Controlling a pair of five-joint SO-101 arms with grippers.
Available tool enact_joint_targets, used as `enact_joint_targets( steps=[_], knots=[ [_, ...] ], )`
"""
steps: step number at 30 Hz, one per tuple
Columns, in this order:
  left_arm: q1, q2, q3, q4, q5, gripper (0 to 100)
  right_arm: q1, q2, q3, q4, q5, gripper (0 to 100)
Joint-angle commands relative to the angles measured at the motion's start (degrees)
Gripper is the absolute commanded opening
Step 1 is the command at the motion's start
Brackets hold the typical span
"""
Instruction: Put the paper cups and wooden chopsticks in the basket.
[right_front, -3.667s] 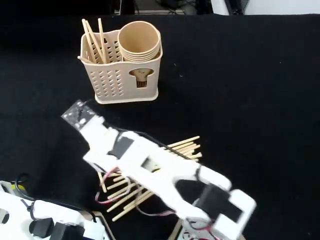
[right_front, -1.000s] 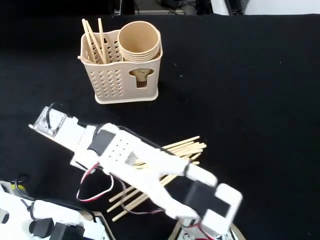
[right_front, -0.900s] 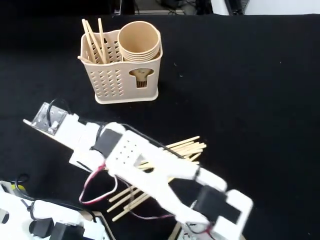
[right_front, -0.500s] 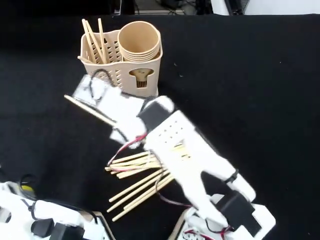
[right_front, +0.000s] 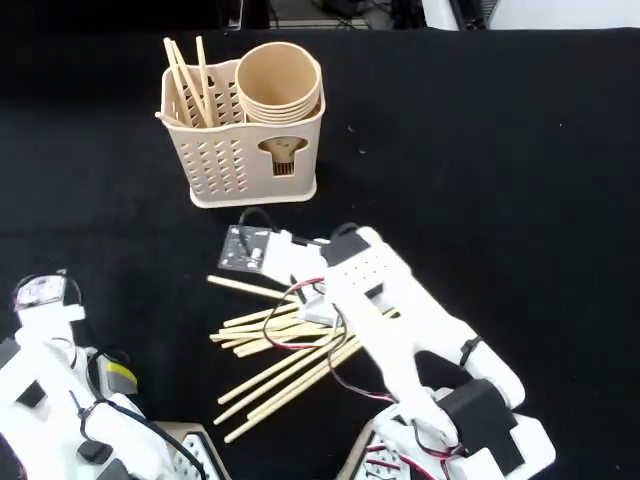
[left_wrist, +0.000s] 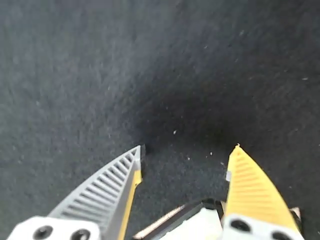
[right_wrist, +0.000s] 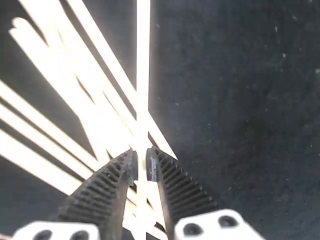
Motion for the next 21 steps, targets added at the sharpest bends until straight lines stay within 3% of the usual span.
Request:
enact_joint_targets(
  steps=[1, 3, 7, 11, 21],
  knots=[
    [3.5, -0.4, 0.4, -1.5, -0.2, 28, 2.0, -1.8, 0.3, -2.7, 0.9, 11.8],
    [5.2, -0.4, 1.1, -4.7, 1.8, 28, 2.3, -1.8, 0.3, -2.8, 0.9, 17.2],
    [8.9, -0.4, 2.9, -11.3, 10.9, 28, 2.1, -1.8, 0.4, -2.7, 0.9, 15.8],
    [10.0, -0.4, 3.1, -12.4, 17.1, 28, 1.8, -1.8, 0.9, -2.5, 0.7, 15.9],
    [10.1, -0.4, 3.5, -12.4, 17.7, 28, -0.3, 5.4, 2.1, -6.7, 0.6, 15.9]
  ],
)
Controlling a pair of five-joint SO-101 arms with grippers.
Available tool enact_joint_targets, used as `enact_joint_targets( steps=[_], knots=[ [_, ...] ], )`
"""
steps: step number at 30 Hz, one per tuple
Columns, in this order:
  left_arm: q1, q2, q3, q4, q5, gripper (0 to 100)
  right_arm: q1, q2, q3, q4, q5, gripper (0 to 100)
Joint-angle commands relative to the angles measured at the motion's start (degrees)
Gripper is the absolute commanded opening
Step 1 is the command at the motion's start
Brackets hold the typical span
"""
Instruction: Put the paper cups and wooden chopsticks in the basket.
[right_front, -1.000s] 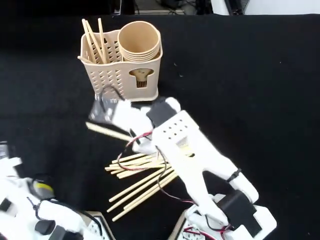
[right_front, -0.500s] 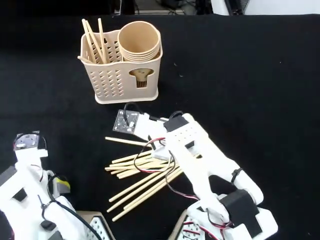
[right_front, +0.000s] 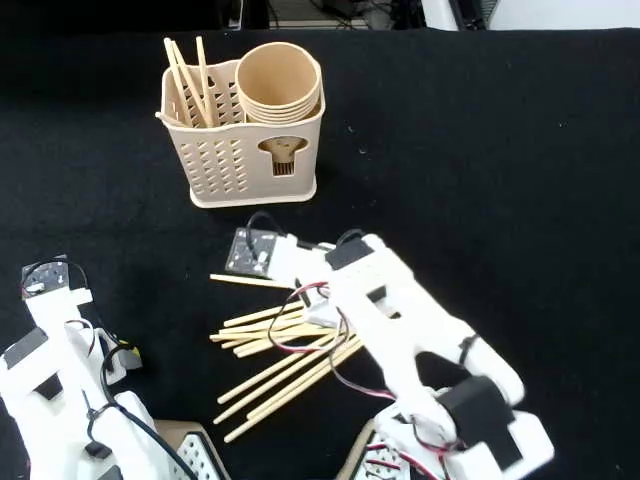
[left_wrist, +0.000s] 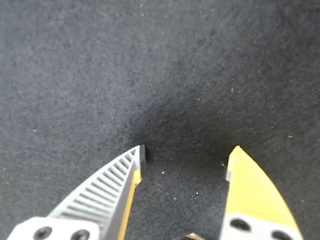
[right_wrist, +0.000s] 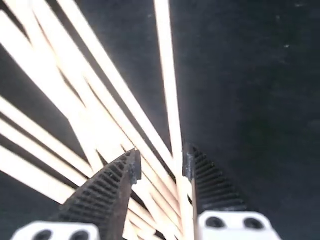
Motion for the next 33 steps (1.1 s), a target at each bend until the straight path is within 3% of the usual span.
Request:
enact_joint_targets(
  steps=[1, 8, 13, 26, 33],
  knots=[
    [0.9, -0.4, 0.0, -2.0, 1.1, 28, -0.6, 5.2, -2.2, -1.8, 0.4, 15.9],
    [0.9, -0.4, 0.0, -2.0, 1.1, 28, -0.6, 12.0, -8.0, -0.7, 0.4, 14.9],
    [0.9, -0.4, 0.0, -2.1, 1.1, 28, -0.7, 10.4, -8.3, -0.9, 0.4, 0.8],
    [0.9, -0.4, 0.0, -2.1, 1.1, 28, -0.6, 8.0, -12.6, 1.2, 0.4, 1.6],
    [0.9, -0.4, 0.1, -2.1, 1.1, 28, -0.6, -3.0, -13.4, 11.0, -5.6, 15.0]
  ],
)
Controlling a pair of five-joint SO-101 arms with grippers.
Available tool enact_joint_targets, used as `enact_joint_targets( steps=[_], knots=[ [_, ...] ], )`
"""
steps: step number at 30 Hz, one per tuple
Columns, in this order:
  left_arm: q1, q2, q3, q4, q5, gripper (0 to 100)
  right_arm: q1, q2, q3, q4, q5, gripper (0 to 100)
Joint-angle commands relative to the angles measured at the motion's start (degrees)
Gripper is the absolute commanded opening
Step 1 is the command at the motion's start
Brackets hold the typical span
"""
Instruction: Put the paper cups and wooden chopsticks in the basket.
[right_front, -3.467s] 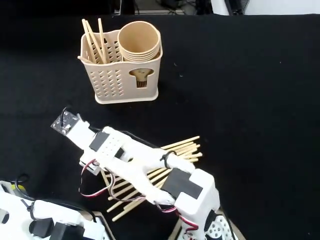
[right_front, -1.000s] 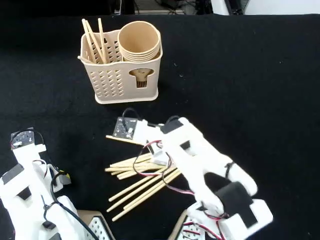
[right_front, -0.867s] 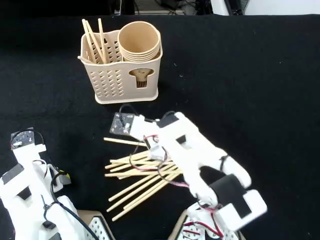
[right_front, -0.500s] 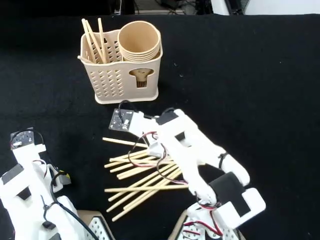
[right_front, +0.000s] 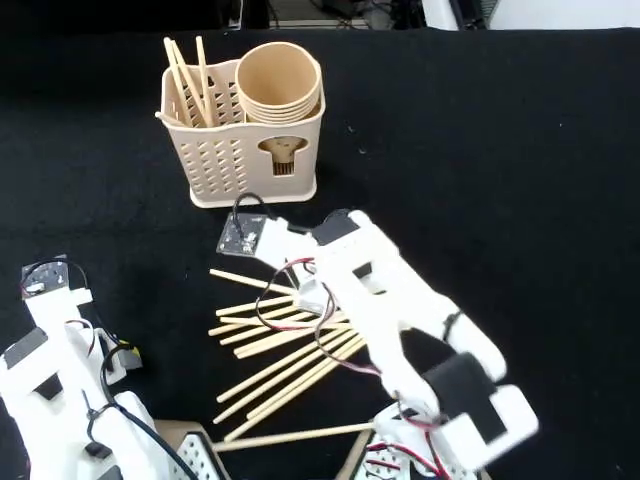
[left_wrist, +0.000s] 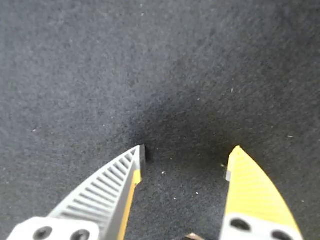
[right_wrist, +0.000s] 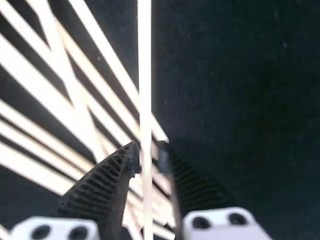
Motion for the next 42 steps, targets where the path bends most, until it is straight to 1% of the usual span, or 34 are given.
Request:
enact_joint_targets(
  steps=[1, 3, 6, 10, 16, 24, 27, 34, 37, 39, 42],
  knots=[
    [0.9, -0.4, 0.0, -2.1, 1.1, 28, -0.8, -10.2, -1.0, 2.0, -1.4, 14.5],
    [0.9, -0.4, 0.0, -2.1, 1.1, 28, -1.7, -16.3, 1.4, 4.0, -1.3, 14.0],
    [0.9, -0.4, 0.0, -2.1, 1.1, 28, -5.1, -24.2, 6.5, 9.2, -1.1, 14.5],
    [1.2, -0.4, 0.0, -2.2, 1.1, 28, -9.4, -30.5, 15.0, 11.3, 2.1, 14.5],
    [1.2, -0.4, 0.6, -2.8, 1.1, 28, -16.2, -27.4, 23.6, 10.6, 5.9, 14.2],
    [1.2, -0.4, 0.6, -2.8, 1.1, 28, -23.7, -21.2, 25.1, 11.0, 6.0, 14.1],
    [1.2, -0.4, 0.6, -2.9, 1.1, 28, -25.0, -20.3, 25.2, 11.0, 5.9, 14.1],
    [0.7, -0.4, 0.6, -4.1, 1.6, 28, -25.1, -20.3, 27.6, 8.8, 5.3, 14.5],
    [-1.4, -0.4, 0.2, -4.6, 3.9, 28, -25.1, -20.2, 28.0, 7.0, 4.1, 15.0],
    [-2.4, -0.4, 0.0, -5.1, 4.2, 28, -25.4, -20.3, 28.2, 6.9, 4.0, 18.1],
    [-2.5, -0.4, 0.3, -5.8, 4.3, 28, -28.7, -20.3, 28.2, 7.0, 4.0, 19.7]
  ],
)
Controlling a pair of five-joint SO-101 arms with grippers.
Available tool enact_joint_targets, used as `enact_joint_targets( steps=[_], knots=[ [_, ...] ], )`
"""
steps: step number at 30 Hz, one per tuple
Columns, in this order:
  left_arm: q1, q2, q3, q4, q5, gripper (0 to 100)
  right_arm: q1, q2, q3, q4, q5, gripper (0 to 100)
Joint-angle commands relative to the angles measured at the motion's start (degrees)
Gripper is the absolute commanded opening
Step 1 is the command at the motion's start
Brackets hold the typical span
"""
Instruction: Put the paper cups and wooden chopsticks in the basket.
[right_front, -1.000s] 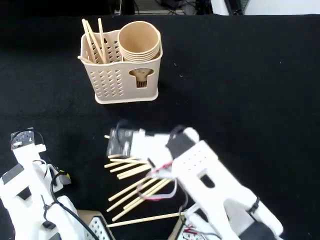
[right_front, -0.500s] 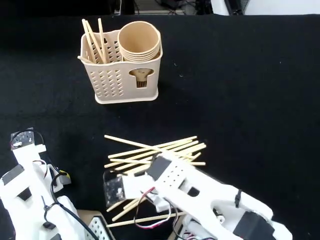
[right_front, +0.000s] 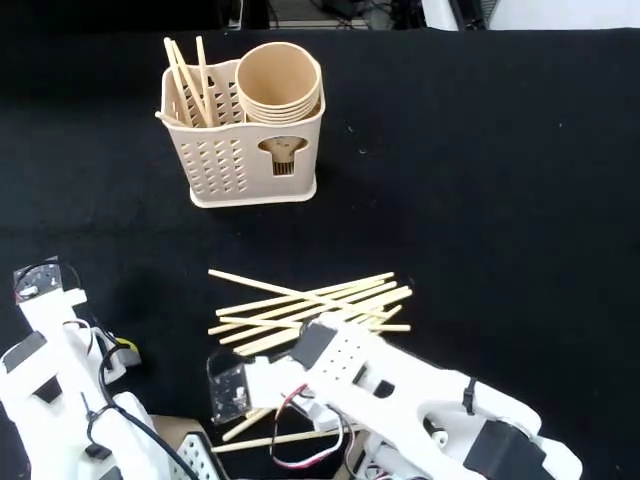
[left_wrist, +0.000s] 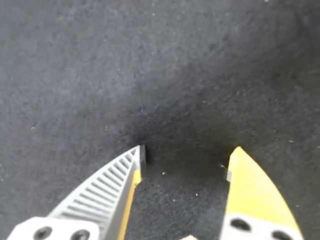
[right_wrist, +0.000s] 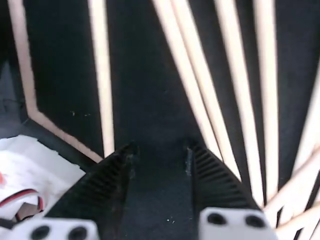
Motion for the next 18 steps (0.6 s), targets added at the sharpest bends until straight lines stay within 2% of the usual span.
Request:
enact_joint_targets(
  steps=[1, 3, 13, 18],
  knots=[
    [-1.0, -0.4, -0.4, -3.5, 1.4, 28, -4.0, -0.1, 0.0, -0.8, -0.6, 19.4],
    [-1.0, -0.4, -0.3, -3.7, 1.4, 28, -6.5, -0.1, -0.3, -0.7, -1.2, 19.4],
    [-0.9, -0.4, -0.2, -3.7, 1.4, 28, -14.2, -0.2, -4.4, -0.5, -14.6, 19.4],
    [0.9, -0.4, 0.0, -3.3, 1.4, 28, -15.9, -0.2, -4.4, -0.4, -15.5, 19.4]
  ],
)
